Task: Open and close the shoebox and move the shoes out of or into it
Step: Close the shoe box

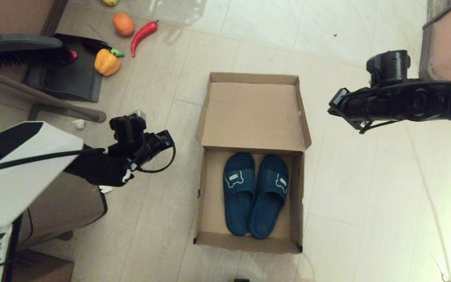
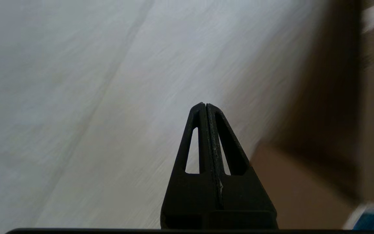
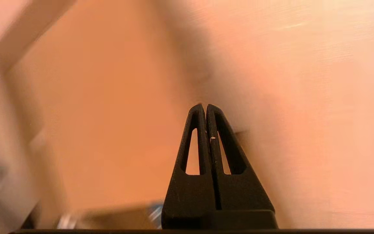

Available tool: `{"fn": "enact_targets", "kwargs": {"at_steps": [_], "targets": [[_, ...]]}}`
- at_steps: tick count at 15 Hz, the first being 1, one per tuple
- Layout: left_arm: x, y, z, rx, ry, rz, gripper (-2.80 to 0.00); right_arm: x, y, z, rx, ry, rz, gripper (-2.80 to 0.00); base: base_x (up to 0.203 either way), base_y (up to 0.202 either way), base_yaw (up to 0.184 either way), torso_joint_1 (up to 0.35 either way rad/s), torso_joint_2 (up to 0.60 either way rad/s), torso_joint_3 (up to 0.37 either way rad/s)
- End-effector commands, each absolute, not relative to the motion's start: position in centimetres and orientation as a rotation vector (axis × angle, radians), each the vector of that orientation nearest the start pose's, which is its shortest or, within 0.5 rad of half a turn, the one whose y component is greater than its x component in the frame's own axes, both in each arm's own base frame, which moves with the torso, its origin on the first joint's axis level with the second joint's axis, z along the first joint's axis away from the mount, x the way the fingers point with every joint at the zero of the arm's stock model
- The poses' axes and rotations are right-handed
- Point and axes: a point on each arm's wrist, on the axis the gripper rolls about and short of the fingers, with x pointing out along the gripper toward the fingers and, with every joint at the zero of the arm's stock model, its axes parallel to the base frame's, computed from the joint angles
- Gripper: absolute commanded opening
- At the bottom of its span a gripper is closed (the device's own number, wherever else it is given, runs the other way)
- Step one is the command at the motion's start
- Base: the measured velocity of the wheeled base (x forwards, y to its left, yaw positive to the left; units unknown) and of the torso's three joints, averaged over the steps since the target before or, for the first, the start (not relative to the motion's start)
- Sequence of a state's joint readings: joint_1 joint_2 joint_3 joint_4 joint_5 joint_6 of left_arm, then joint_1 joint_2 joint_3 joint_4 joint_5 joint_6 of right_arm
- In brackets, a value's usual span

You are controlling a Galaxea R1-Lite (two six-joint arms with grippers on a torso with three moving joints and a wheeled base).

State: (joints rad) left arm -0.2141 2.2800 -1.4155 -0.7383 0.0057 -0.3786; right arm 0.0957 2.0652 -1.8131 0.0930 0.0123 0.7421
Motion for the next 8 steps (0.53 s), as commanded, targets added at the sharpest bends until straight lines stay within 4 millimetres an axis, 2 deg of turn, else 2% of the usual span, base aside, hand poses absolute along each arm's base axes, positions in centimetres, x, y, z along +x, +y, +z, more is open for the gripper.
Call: {"fn": "enact_targets", "kwargs": {"at_steps": [1,2,5,8], "targets": [[46.6,-11.7,12.0,-0.369,0.17,-0.213,-2.8,43.0,2.9,24.5,0.76,0.404,-0.08,-2.8,0.0,0.0,0.0,0.0,0.0,0.0],[46.7,-12.4,11.9,-0.37,0.17,-0.227,-2.8,43.2,2.9,23.9,0.799,0.419,-0.093,-2.8,0.0,0.0,0.0,0.0,0.0,0.0],[46.8,-13.9,12.6,-0.369,0.165,-0.255,-2.8,45.4,3.2,20.1,0.84,0.498,-0.13,-2.8,0.0,0.0,0.0,0.0,0.0,0.0],[46.6,-14.3,12.5,-0.365,0.182,-0.261,-2.8,47.0,3.7,17.4,0.909,0.574,-0.098,-2.8,0.0,0.0,0.0,0.0,0.0,0.0]]}}
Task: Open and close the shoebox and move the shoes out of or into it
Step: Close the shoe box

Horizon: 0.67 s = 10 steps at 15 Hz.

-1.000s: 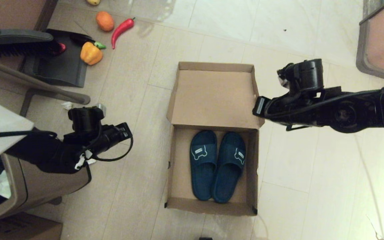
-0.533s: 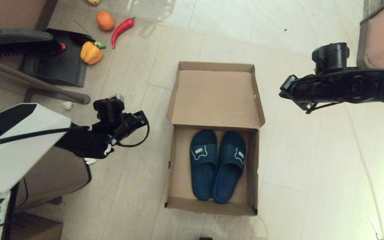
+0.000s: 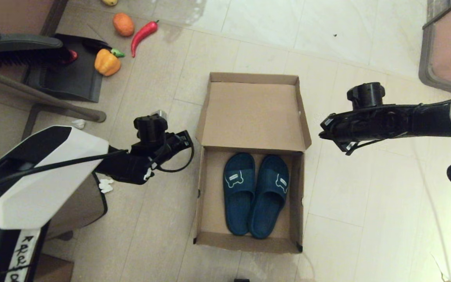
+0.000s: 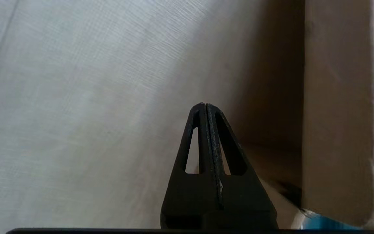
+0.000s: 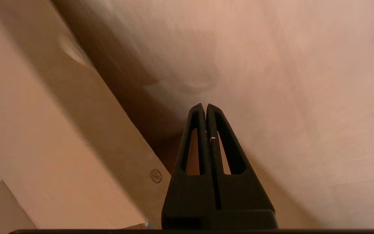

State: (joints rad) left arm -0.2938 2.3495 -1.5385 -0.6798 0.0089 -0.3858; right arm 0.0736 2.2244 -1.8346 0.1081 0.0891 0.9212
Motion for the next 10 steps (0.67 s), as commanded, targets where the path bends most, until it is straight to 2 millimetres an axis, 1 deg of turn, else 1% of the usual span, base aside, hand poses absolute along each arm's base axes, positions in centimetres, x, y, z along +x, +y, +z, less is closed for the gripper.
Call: {"fn": "enact_targets", "kwargs": {"at_steps": [1,3,5,8,10], "targets": [[46.5,-14.7,12.4,-0.364,0.188,-0.266,-2.8,47.1,3.8,16.9,0.932,0.597,-0.081,-2.8,0.0,0.0,0.0,0.0,0.0,0.0],[46.3,-15.1,12.1,-0.36,0.209,-0.275,-2.8,47.5,4.3,15.9,0.951,0.629,-0.061,-2.8,0.0,0.0,0.0,0.0,0.0,0.0],[46.2,-15.2,11.9,-0.355,0.221,-0.27,-2.8,48.1,5.5,15.4,0.984,0.642,-0.047,-2.8,0.0,0.0,0.0,0.0,0.0,0.0],[45.8,-15.7,11.5,-0.343,0.242,-0.259,-2.8,48.7,7.3,15.5,1.006,0.634,-0.01,-2.8,0.0,0.0,0.0,0.0,0.0,0.0],[45.2,-15.8,11.0,-0.336,0.272,-0.259,-2.8,48.6,8.6,15.4,1.001,0.649,0.009,-2.8,0.0,0.0,0.0,0.0,0.0,0.0]]}}
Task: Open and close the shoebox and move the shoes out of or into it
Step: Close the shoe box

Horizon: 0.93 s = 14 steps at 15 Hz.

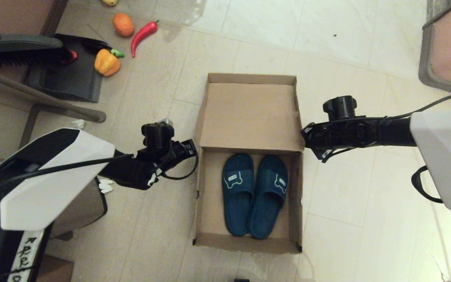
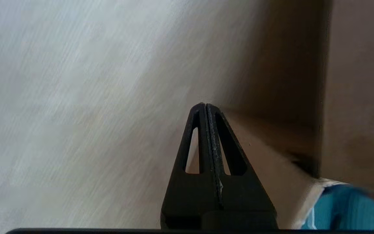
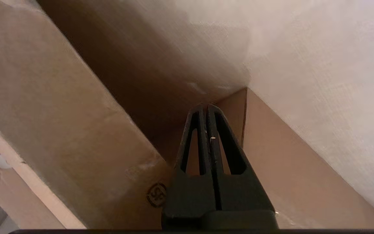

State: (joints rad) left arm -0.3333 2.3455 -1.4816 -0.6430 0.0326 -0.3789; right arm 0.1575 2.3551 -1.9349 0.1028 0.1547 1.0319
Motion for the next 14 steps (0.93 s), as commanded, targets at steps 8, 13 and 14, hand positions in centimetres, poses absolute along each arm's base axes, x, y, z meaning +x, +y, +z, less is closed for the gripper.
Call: {"fn": "enact_targets", "kwargs": {"at_steps": [8,13,14], "targets": [[39.5,-13.9,8.3,-0.31,0.439,-0.226,-2.8,44.5,11.9,13.9,0.932,0.795,-0.029,-2.8,0.0,0.0,0.0,0.0,0.0,0.0],[35.2,-13.5,7.3,-0.309,0.469,-0.244,-2.8,42.5,12.0,13.9,0.898,0.805,-0.091,-2.8,0.0,0.0,0.0,0.0,0.0,0.0],[34.4,-13.7,7.3,-0.322,0.471,-0.244,-2.8,42.5,11.8,14.1,0.898,0.792,-0.095,-2.8,0.0,0.0,0.0,0.0,0.0,0.0]]}}
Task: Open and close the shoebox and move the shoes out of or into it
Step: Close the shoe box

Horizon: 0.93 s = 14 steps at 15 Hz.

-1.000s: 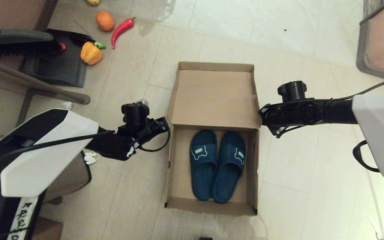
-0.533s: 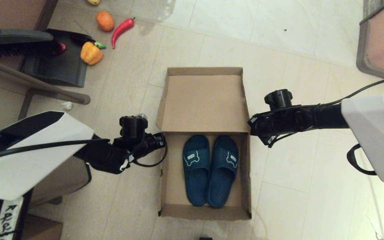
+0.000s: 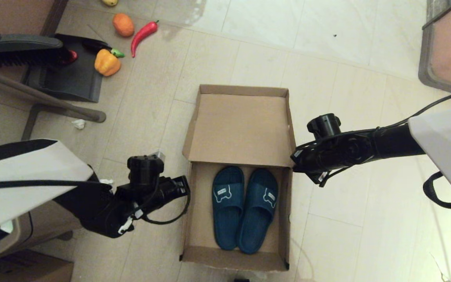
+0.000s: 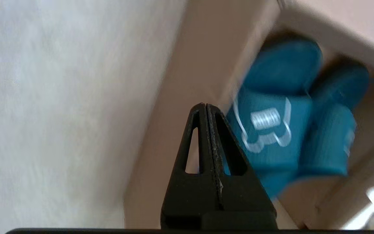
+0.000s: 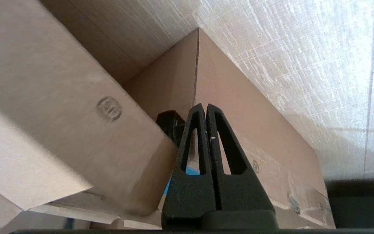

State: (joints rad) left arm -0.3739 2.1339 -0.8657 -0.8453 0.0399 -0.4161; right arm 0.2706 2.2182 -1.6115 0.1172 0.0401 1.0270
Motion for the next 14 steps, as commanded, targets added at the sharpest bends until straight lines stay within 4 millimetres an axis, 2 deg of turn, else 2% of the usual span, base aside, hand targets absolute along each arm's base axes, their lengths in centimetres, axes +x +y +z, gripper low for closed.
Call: {"fn": "enact_targets", "kwargs": {"at_steps": [1,5,10,14], "targets": [[33.7,-13.8,7.3,-0.327,0.476,-0.241,-2.8,42.6,11.7,14.2,0.899,0.776,-0.1,-2.8,0.0,0.0,0.0,0.0,0.0,0.0],[33.7,-13.6,7.1,-0.336,0.442,-0.232,-2.8,43.0,11.4,14.5,0.907,0.735,-0.09,-2.8,0.0,0.0,0.0,0.0,0.0,0.0],[35.2,-13.9,5.9,-0.344,0.392,-0.199,-2.8,43.3,11.4,13.5,0.901,0.749,-0.11,-2.8,0.0,0.0,0.0,0.0,0.0,0.0],[35.2,-14.6,4.5,-0.404,0.412,-0.197,-2.8,43.6,11.5,12.9,0.9,0.758,-0.114,-2.8,0.0,0.0,0.0,0.0,0.0,0.0]]}}
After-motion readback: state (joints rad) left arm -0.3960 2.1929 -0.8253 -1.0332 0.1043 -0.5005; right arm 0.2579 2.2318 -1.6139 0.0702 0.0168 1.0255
